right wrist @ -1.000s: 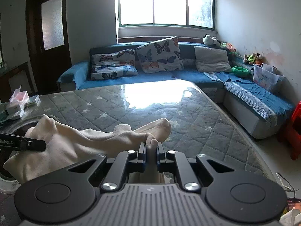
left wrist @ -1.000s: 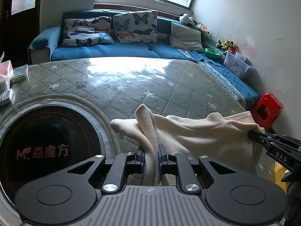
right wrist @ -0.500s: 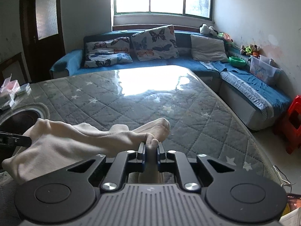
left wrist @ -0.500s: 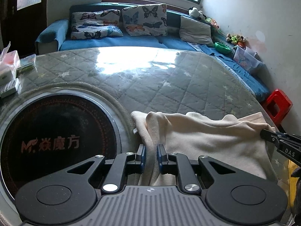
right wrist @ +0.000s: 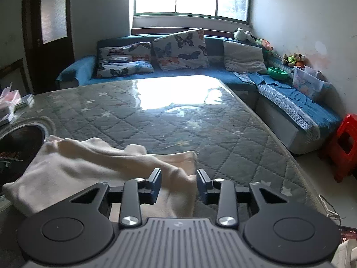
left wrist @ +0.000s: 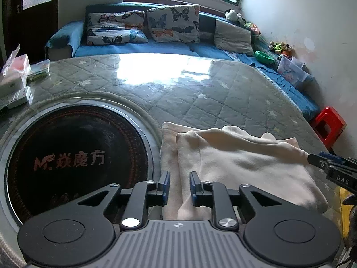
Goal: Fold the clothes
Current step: 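Lower the folded sweatshirt onto the table and open both grippers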
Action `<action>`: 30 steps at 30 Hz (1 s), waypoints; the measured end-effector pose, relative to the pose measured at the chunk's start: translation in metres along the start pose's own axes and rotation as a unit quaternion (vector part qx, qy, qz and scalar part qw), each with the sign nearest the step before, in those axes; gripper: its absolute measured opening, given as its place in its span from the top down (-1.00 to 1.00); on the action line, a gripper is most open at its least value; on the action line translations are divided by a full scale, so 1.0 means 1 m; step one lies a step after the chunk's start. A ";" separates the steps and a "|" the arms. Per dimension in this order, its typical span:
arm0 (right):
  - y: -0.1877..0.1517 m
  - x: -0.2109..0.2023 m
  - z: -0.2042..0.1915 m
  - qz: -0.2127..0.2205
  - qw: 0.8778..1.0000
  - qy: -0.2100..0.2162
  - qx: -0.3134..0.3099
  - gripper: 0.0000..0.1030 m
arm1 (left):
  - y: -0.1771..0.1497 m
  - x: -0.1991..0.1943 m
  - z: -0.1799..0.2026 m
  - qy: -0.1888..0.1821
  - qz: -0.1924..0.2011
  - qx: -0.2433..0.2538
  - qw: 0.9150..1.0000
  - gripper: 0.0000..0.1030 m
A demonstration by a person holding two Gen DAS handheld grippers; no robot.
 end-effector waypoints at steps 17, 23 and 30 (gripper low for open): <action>-0.016 -0.002 -0.048 -0.016 0.997 0.060 -0.042 0.00 | -0.020 0.010 0.002 0.007 -0.012 0.043 0.999 0.30; -0.022 0.002 -0.050 -0.017 0.997 0.058 -0.049 -0.06 | -0.021 0.013 0.000 0.000 -0.019 0.046 0.999 0.30; -0.026 -0.002 -0.052 -0.017 0.996 0.056 -0.064 -0.07 | -0.025 0.012 0.001 -0.003 -0.019 0.061 0.998 0.30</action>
Point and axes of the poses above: each gripper's, at about its wrist camera, not at the fingertips, and x roughly the way its jaws point, z to its right, y to its top, the point moved 3 cm from there along x, roughly the way its jaws point, and after that the axes turned 14 degrees about -x, right-handed, at the moved point
